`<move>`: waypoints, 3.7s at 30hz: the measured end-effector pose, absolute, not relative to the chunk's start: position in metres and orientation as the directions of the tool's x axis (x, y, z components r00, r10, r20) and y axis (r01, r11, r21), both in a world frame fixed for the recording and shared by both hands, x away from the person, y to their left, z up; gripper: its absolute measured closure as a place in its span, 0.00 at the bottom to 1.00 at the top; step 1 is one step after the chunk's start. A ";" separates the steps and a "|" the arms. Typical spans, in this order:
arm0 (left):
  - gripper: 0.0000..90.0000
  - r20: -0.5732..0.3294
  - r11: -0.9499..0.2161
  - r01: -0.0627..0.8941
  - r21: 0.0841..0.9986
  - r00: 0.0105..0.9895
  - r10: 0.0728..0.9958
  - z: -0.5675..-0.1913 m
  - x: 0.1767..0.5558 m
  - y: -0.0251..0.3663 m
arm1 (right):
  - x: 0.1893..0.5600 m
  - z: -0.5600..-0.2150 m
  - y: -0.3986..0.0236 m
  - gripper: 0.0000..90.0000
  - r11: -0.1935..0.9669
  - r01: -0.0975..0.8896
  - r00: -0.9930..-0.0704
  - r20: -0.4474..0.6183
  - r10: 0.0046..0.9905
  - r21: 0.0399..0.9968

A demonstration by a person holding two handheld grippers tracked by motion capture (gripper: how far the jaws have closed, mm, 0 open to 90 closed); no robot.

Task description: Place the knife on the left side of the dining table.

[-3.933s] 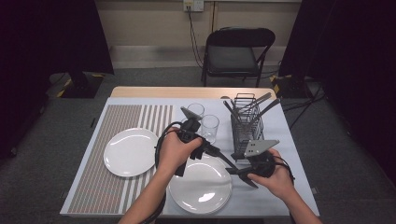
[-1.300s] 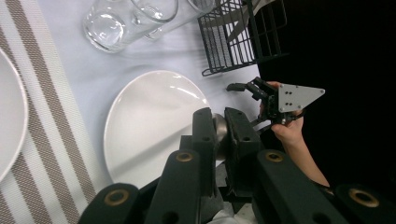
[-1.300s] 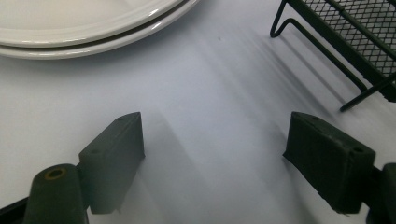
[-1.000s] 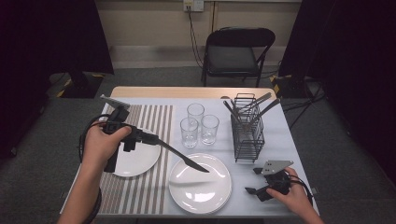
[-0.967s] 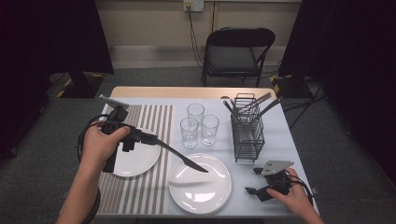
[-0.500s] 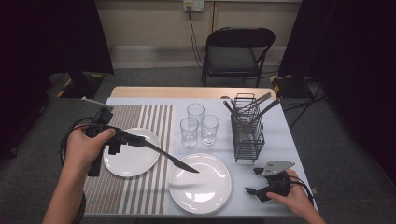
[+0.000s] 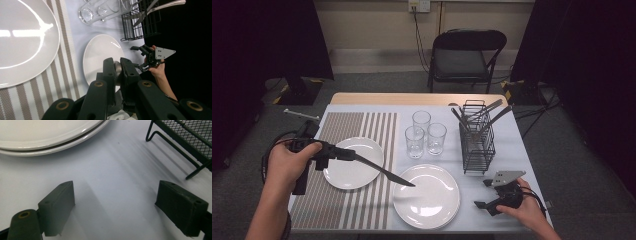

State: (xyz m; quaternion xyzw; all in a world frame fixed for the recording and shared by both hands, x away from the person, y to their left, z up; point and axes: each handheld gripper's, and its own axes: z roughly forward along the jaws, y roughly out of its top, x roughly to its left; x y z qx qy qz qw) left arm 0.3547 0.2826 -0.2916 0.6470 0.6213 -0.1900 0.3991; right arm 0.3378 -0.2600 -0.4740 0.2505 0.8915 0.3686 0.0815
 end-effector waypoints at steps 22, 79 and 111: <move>0.93 -0.738 0.136 0.950 0.281 0.123 0.663 -0.301 0.339 0.315 | 0.339 -0.457 -0.242 0.17 0.613 0.365 -0.884 0.054 0.465 0.701; 0.93 -0.748 0.218 0.948 0.232 0.031 0.663 -0.335 0.303 0.365 | 0.347 -0.421 -0.193 0.18 0.623 0.268 -0.929 0.025 0.370 0.735; 0.92 -0.731 0.219 0.955 0.202 -0.001 0.682 -0.352 0.298 0.374 | 0.351 -0.417 -0.109 0.19 0.668 0.183 -0.973 0.034 0.230 0.721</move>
